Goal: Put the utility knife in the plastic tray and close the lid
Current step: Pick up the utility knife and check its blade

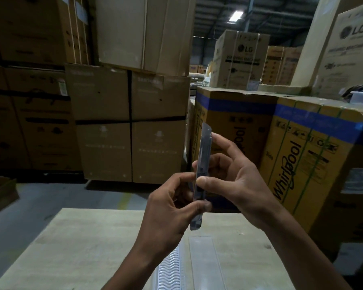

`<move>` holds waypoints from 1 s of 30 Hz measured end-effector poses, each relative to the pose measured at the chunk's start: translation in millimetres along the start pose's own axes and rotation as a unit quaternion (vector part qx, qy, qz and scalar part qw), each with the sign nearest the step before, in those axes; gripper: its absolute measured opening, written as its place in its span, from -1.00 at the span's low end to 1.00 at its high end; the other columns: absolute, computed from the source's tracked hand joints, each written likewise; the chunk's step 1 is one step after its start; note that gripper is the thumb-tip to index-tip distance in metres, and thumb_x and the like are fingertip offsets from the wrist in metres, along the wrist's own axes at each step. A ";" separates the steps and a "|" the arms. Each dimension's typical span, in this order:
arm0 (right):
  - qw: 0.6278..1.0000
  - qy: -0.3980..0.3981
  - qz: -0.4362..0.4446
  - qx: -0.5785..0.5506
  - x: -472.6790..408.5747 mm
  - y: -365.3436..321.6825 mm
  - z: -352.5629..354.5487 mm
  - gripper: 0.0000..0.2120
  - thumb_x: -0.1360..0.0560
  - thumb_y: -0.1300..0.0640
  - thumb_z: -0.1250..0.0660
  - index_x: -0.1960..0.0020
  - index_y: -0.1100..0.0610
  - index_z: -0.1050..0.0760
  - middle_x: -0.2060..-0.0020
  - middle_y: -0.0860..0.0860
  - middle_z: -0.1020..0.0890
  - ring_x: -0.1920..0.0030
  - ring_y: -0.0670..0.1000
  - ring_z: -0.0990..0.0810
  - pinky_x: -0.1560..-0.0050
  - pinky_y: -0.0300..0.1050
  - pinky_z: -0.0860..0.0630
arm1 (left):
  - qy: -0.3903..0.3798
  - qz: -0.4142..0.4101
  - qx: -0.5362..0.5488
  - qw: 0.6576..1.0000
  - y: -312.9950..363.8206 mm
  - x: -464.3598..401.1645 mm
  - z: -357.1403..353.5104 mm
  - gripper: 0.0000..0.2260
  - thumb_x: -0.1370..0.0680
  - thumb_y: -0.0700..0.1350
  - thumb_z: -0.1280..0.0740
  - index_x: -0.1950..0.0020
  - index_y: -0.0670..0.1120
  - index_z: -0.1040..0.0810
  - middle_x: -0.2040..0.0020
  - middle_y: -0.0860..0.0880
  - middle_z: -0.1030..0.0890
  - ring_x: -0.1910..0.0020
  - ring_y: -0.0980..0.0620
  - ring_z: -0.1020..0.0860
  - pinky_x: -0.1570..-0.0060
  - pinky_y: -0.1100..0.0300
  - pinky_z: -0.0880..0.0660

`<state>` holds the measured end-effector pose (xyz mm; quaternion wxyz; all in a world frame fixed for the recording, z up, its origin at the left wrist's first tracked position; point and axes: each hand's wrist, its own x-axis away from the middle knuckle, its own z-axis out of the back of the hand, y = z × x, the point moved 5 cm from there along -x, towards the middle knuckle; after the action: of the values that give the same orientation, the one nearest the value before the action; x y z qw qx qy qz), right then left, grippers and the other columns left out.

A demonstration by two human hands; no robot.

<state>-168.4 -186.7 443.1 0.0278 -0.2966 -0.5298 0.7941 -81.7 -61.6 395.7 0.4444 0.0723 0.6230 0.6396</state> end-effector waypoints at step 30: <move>0.995 -0.008 0.097 0.017 -46.3 -36.6 17.6 -0.18 -0.44 0.41 -0.46 -0.56 0.01 -0.18 -0.29 0.03 -0.63 -0.24 0.06 -0.65 -0.13 -0.06 -0.63 | -0.021 0.009 0.023 0.999 4.9 -14.1 0.2 -0.67 -0.42 -0.16 -0.54 -0.07 0.15 -0.55 0.08 -0.05 -0.68 0.07 -0.03 -0.67 -0.01 -0.02 -0.66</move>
<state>-149.0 -201.8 499.5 -0.0488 -0.3400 -0.4847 0.8044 -75.6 -69.9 406.3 0.4504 0.1015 0.6272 0.6273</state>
